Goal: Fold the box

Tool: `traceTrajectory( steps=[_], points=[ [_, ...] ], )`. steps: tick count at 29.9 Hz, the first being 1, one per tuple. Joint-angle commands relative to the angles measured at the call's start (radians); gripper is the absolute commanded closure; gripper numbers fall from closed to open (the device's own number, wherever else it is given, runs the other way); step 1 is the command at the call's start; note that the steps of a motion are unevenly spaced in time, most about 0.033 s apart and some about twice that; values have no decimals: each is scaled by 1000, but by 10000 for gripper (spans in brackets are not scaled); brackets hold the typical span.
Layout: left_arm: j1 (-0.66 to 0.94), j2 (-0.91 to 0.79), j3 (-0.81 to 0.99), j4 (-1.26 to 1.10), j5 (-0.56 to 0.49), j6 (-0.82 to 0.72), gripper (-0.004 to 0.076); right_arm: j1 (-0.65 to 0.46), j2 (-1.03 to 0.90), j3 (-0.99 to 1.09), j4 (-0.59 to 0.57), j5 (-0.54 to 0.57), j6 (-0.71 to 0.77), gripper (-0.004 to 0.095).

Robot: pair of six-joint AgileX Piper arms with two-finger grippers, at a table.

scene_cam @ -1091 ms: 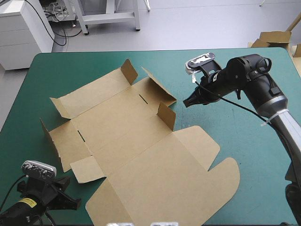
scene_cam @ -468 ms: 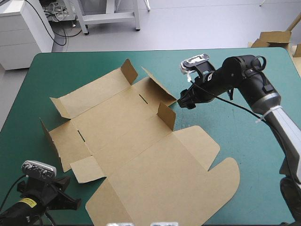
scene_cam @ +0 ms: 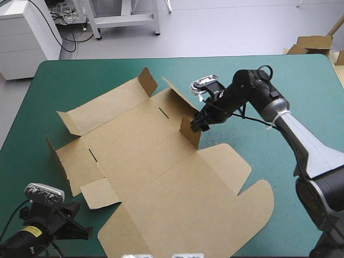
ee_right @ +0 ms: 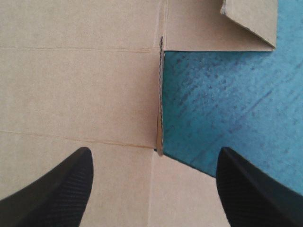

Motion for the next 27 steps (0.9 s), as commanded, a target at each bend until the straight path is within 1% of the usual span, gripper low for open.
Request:
traceTrajectory(
  steps=[1,5,17,19,21,23,24,25,27],
  points=[
    [0,11,-29,-32,-47,-1,731,20,-9,-23,37,-84,-55,235],
    [0,11,-29,-32,-47,-1,731,36,37,-25,50,-143,-65,235],
    [0,11,-29,-32,-47,-1,731,44,138,-25,50,-149,-88,239],
    [0,11,-29,-32,-47,-1,731,44,141,-25,50,-149,-88,263],
    [0,11,-29,-32,-47,-1,731,44,141,-25,48,-147,-86,343],
    [0,11,-29,-32,-47,-1,731,44,142,-25,48,-141,-83,470],
    [0,11,-29,-32,-47,-1,731,44,142,-25,48,-134,-83,579],
    [0,11,-29,-32,-47,-1,731,44,142,-25,48,-132,-83,656],
    [0,11,-29,-32,-47,-1,731,44,142,-25,44,-128,-88,841]
  ],
)
